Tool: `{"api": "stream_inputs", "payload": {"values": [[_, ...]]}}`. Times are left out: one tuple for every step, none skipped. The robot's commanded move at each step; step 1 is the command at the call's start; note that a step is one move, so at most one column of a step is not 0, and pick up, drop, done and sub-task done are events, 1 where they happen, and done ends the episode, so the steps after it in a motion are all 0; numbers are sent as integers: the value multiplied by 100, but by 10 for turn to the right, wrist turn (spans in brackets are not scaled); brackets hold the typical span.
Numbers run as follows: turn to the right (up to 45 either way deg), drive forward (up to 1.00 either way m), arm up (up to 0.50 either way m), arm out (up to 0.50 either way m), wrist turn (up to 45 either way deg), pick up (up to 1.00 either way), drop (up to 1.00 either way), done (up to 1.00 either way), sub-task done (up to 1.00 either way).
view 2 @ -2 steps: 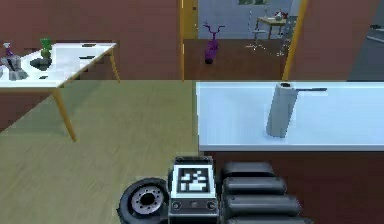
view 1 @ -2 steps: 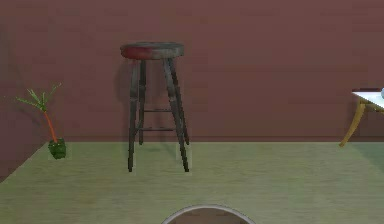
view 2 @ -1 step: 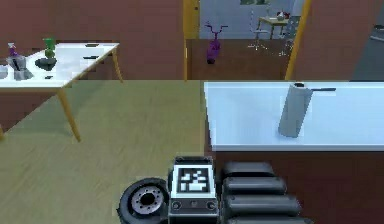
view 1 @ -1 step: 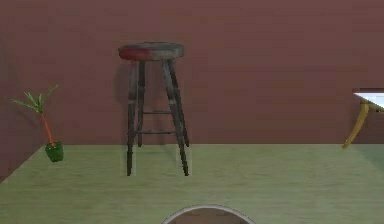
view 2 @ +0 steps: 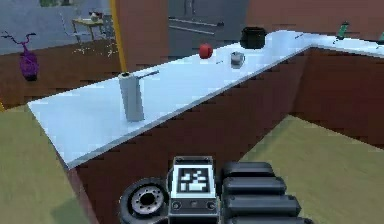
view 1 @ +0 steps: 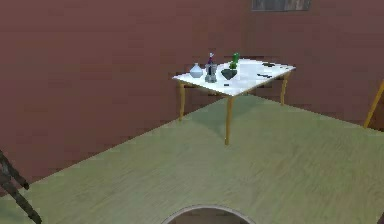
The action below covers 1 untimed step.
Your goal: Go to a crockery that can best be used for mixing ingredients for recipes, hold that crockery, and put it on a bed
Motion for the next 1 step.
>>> {"api": "stream_inputs", "payload": {"values": [[0, 60, 0, 0, 0, 0, 0, 0, 0]]}}
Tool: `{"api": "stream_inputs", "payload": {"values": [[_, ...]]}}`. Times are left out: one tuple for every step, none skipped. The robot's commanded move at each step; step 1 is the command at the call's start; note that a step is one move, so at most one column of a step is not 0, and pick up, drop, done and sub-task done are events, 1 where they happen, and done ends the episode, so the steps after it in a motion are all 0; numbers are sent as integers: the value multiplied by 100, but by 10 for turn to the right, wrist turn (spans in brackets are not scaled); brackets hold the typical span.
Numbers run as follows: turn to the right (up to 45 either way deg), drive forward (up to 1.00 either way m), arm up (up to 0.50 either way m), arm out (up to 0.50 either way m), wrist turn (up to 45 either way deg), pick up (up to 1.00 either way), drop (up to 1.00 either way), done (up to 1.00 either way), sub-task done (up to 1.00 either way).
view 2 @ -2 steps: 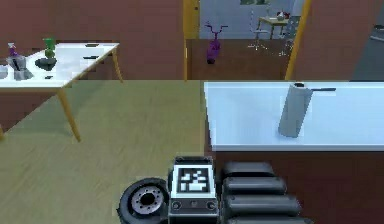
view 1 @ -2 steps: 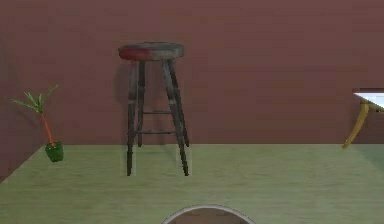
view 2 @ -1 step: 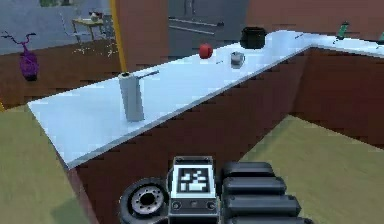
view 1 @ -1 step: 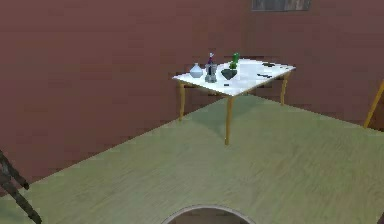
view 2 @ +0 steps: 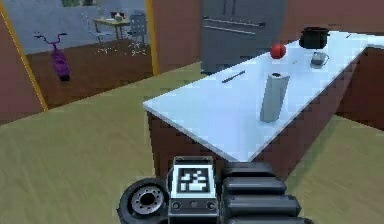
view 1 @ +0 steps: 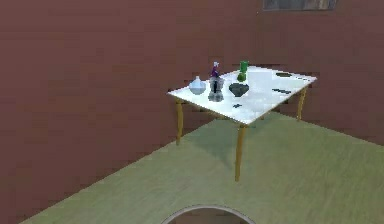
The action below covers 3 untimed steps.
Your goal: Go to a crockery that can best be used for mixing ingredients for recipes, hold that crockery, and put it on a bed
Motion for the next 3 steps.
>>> {"api": "stream_inputs", "payload": {"values": [[330, 0, 0, 0, 0, 0, 0, 0, 0], [0, 100, 0, 0, 0, 0, 0, 0, 0], [210, 0, 0, 0, 0, 0, 0, 0, 0]]}}
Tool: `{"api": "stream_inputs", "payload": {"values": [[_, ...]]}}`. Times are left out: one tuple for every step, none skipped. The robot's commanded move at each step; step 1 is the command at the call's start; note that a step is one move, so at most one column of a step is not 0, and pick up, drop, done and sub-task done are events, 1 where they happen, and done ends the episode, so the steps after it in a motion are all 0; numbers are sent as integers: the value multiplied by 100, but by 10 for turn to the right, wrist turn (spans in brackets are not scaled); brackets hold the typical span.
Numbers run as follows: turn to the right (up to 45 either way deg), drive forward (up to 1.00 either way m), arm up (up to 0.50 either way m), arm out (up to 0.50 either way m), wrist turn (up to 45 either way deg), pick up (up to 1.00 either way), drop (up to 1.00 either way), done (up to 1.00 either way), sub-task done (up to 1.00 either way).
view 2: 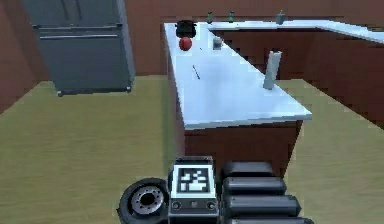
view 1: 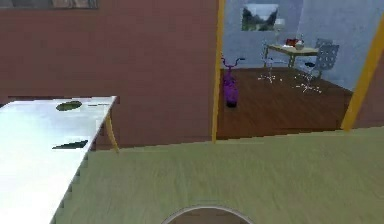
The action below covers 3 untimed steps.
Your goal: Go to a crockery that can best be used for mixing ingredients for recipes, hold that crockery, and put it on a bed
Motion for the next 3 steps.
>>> {"api": "stream_inputs", "payload": {"values": [[0, 5, 0, 0, 0, 0, 0, 0, 0], [450, 0, 0, 0, 0, 0, 0, 0, 0], [120, 0, 0, 0, 0, 0, 0, 0, 0]]}}
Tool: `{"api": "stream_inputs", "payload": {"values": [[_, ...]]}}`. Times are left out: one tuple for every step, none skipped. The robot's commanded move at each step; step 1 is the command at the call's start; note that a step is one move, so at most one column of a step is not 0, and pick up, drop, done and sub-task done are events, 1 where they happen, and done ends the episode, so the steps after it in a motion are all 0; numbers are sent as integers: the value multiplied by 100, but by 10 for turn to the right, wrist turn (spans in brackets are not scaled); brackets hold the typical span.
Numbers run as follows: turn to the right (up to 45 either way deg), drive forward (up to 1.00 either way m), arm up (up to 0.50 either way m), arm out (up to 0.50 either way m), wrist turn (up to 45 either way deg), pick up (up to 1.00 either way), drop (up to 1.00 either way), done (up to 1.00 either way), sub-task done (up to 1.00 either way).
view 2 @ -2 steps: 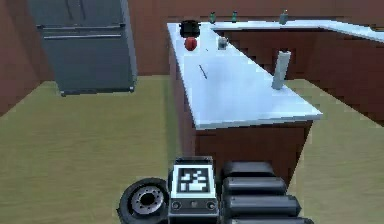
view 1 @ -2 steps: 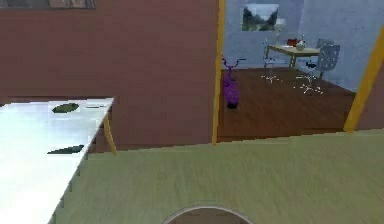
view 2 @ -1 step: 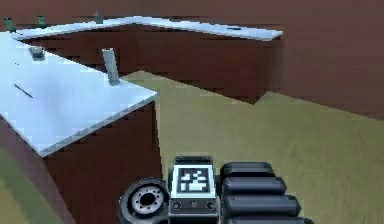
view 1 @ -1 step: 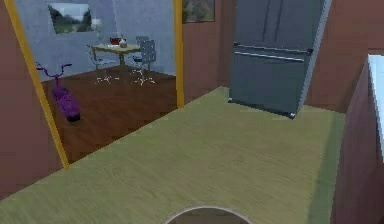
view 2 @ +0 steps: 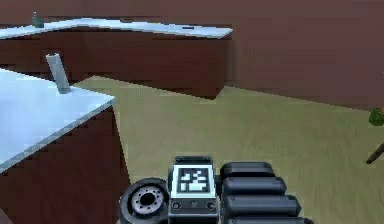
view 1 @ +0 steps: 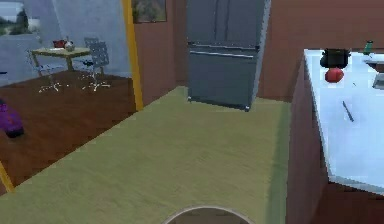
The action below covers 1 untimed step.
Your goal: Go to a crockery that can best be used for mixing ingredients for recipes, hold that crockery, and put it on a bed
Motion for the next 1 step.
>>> {"api": "stream_inputs", "payload": {"values": [[0, 30, 0, 0, 0, 0, 0, 0, 0]]}}
